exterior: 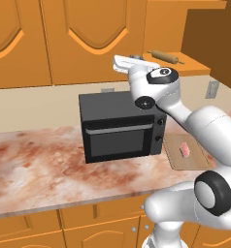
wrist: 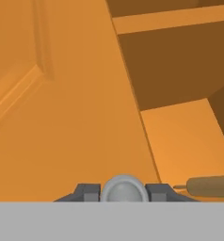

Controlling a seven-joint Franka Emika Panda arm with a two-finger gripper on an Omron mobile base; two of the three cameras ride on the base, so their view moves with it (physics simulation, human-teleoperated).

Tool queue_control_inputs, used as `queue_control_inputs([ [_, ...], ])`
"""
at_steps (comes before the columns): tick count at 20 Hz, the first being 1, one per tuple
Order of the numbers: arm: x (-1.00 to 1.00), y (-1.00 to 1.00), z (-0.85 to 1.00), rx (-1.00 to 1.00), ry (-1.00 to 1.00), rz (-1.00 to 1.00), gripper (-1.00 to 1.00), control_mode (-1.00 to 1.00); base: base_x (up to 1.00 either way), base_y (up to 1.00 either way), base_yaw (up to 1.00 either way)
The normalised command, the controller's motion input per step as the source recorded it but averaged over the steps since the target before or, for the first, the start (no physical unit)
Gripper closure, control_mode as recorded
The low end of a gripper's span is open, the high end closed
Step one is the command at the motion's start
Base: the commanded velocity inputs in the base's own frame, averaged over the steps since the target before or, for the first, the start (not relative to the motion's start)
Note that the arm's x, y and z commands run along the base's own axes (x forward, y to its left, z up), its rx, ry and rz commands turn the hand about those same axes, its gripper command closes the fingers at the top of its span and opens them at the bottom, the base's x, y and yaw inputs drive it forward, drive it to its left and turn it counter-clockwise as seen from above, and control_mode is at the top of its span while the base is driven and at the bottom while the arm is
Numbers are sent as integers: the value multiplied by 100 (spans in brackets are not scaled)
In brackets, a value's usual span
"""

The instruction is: Open the cabinet, retrieve the rolling pin, and place it next to the meat on the cutting board to prepare for tenderizing.

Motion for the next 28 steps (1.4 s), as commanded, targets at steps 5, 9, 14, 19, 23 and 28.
queue_control_inputs([
  [5, -24, 20, 0, -3, -8, 0, 100, -100, 0, 0, 0],
  [9, -35, 31, 0, -5, -11, 0, 100, -100, 0, 0, 0],
  [14, -36, 45, 0, -5, -12, 1, 100, -100, 0, 0, 0],
  [19, -45, 70, -4, -5, -7, 4, 100, -100, 0, 0, 0],
  [23, -52, 87, -11, -4, -3, 6, 100, -100, 0, 0, 0],
  [28, -60, 99, -17, -5, -1, 9, 100, -100, 0, 0, 0],
])
